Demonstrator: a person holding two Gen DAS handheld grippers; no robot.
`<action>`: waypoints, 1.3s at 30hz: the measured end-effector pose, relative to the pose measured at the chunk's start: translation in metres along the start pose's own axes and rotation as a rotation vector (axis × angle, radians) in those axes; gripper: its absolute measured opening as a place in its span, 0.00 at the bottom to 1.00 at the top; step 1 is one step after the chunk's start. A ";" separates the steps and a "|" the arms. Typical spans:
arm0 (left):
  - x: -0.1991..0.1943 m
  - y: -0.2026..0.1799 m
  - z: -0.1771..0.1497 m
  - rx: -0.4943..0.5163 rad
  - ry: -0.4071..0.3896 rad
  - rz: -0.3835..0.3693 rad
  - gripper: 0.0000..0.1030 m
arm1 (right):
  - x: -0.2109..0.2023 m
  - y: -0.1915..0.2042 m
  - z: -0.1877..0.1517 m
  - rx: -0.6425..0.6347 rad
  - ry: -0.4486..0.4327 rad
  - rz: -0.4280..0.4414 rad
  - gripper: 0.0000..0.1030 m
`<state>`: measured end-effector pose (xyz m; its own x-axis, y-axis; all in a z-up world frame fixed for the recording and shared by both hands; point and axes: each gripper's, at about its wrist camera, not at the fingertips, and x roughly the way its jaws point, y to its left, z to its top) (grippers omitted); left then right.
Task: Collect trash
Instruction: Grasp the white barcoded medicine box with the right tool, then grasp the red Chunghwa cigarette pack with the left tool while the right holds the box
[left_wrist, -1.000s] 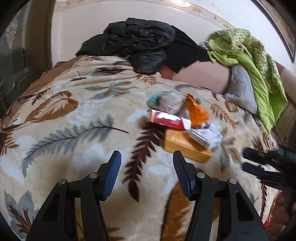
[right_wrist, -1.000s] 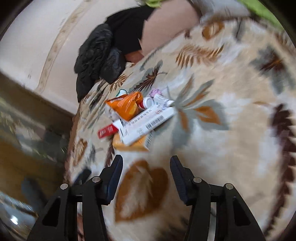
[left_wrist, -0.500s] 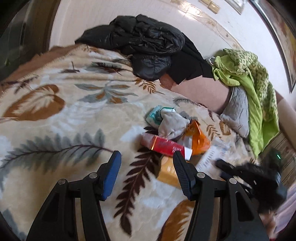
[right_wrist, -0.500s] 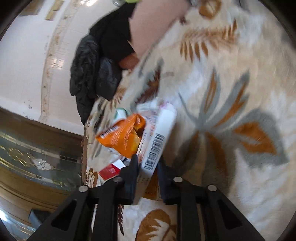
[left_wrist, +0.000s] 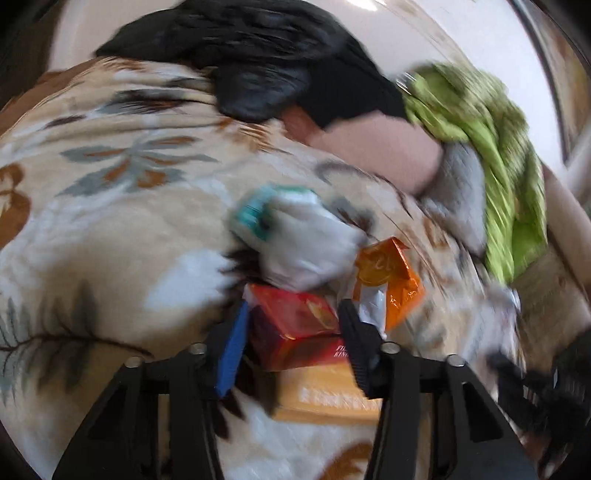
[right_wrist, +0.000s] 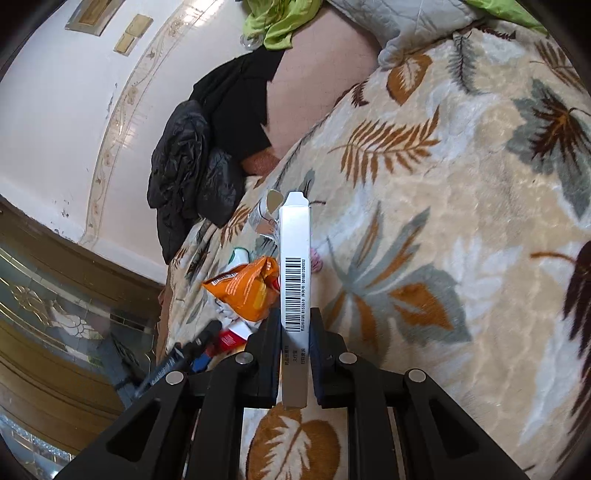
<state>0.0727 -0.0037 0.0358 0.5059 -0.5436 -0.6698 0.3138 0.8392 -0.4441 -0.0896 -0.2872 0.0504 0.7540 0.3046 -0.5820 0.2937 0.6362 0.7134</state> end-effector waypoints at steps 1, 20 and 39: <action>-0.002 -0.007 -0.004 0.029 0.010 -0.015 0.36 | -0.002 -0.001 0.002 0.002 -0.006 -0.001 0.14; 0.005 -0.041 0.004 0.096 -0.020 -0.081 0.76 | -0.034 0.009 0.012 -0.094 -0.132 -0.076 0.14; 0.029 -0.107 -0.039 0.505 0.103 -0.011 0.74 | -0.044 0.002 0.017 -0.088 -0.160 -0.099 0.14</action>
<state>0.0227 -0.1101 0.0411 0.4266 -0.5301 -0.7328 0.6808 0.7216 -0.1257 -0.1119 -0.3116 0.0842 0.8097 0.1258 -0.5732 0.3235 0.7193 0.6148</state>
